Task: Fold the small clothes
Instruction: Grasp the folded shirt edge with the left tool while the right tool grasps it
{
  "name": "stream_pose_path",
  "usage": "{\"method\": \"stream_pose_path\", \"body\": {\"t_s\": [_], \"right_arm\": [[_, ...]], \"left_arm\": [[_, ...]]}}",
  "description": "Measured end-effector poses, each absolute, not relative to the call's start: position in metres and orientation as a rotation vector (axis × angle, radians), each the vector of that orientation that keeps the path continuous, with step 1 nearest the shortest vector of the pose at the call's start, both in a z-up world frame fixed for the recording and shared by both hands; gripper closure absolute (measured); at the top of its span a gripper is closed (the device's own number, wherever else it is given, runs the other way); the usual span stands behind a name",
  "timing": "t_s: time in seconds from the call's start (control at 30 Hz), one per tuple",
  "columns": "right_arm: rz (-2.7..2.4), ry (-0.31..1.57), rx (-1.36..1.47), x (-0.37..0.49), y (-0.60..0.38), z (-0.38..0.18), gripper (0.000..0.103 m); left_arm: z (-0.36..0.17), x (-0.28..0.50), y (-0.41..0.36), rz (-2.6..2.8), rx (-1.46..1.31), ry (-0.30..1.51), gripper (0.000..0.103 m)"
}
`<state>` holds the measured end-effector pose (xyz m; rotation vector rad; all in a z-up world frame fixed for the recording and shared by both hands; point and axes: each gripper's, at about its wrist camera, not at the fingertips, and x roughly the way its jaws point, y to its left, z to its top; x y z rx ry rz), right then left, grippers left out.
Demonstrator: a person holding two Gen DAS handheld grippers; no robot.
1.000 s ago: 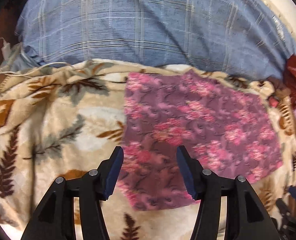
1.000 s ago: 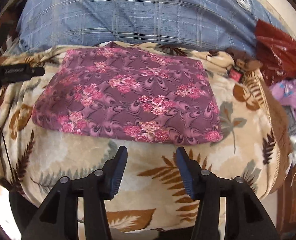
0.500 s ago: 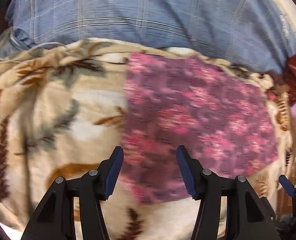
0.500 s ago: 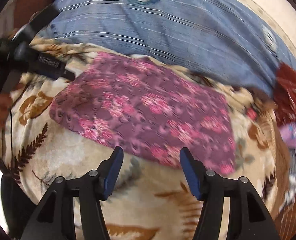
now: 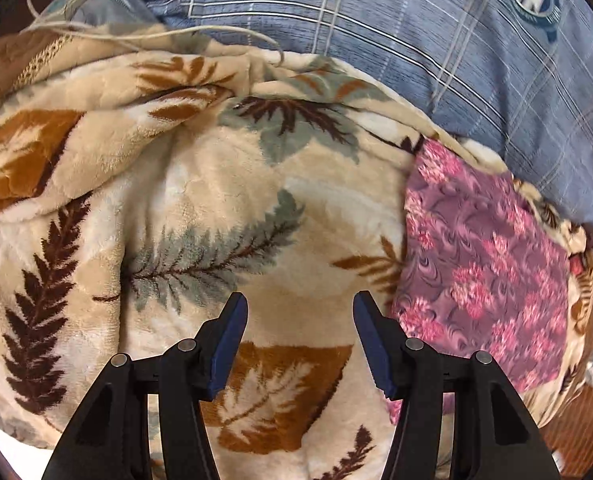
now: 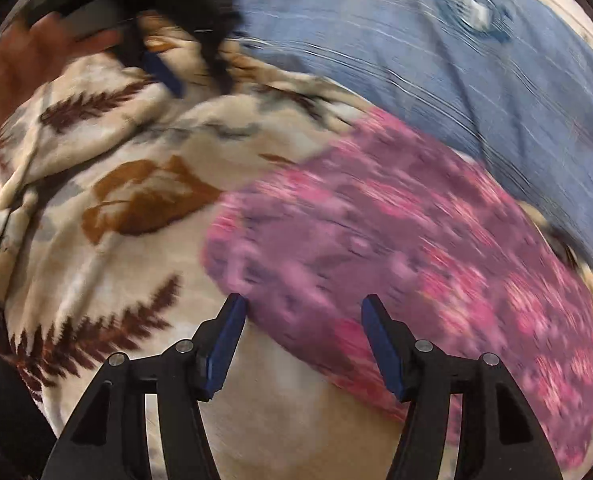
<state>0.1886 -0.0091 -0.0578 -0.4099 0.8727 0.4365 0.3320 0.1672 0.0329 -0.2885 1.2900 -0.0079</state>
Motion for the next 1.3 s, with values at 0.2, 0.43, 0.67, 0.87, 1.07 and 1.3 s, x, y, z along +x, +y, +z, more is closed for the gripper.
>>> {"method": "stream_pose_path", "body": {"t_s": [0.2,0.43,0.67,0.87,1.07,1.3], "right_arm": [[0.391,0.793,-0.544,0.191,0.020,-0.073,0.034],[0.373,0.705,-0.473,0.198,0.009,-0.042,0.094],[0.354,0.667,-0.407,0.192,-0.021,-0.027,0.094],[0.376,0.682,-0.357,0.195,-0.026,-0.031,0.094],[0.386,0.695,-0.283,0.201,-0.039,-0.030,0.094],[0.371,0.701,-0.208,0.196,-0.057,-0.022,0.094]], "left_arm": [[0.017,0.342,0.158,-0.033,-0.324,1.317,0.048],[-0.010,0.366,0.150,-0.182,-0.489,1.359,0.048],[-0.043,0.430,0.123,-0.292,-0.662,1.360,0.045],[-0.068,0.466,0.075,-0.310,-0.599,1.376,0.049],[-0.061,0.465,0.060,-0.300,-0.505,1.334,0.090],[-0.036,0.448,0.051,-0.302,-0.522,1.284,0.090]]}}
